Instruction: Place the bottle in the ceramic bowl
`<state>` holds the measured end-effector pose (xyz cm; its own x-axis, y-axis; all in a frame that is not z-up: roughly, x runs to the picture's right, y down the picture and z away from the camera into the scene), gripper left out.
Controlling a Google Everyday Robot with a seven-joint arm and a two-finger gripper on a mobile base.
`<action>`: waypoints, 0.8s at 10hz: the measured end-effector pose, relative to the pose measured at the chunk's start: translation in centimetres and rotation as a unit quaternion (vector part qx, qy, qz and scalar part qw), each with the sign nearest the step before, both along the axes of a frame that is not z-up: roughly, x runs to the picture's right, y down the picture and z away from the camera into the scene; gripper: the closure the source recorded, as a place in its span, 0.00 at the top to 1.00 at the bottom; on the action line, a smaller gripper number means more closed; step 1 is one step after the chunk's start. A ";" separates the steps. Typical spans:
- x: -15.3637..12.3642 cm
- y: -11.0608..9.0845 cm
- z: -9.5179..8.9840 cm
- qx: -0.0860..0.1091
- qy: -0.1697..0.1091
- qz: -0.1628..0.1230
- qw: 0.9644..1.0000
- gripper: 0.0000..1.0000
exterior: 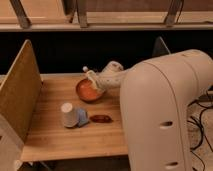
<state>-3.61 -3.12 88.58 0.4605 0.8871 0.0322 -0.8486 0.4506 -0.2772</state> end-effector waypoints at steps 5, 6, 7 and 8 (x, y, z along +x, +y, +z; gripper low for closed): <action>0.0 0.0 0.0 0.000 0.000 0.000 1.000 0.70; 0.0 0.0 0.0 0.000 0.000 0.000 1.000 0.76; 0.0 0.0 0.0 0.000 0.000 0.000 1.000 0.80; 0.1 0.0 0.0 0.000 0.000 0.000 1.000 0.80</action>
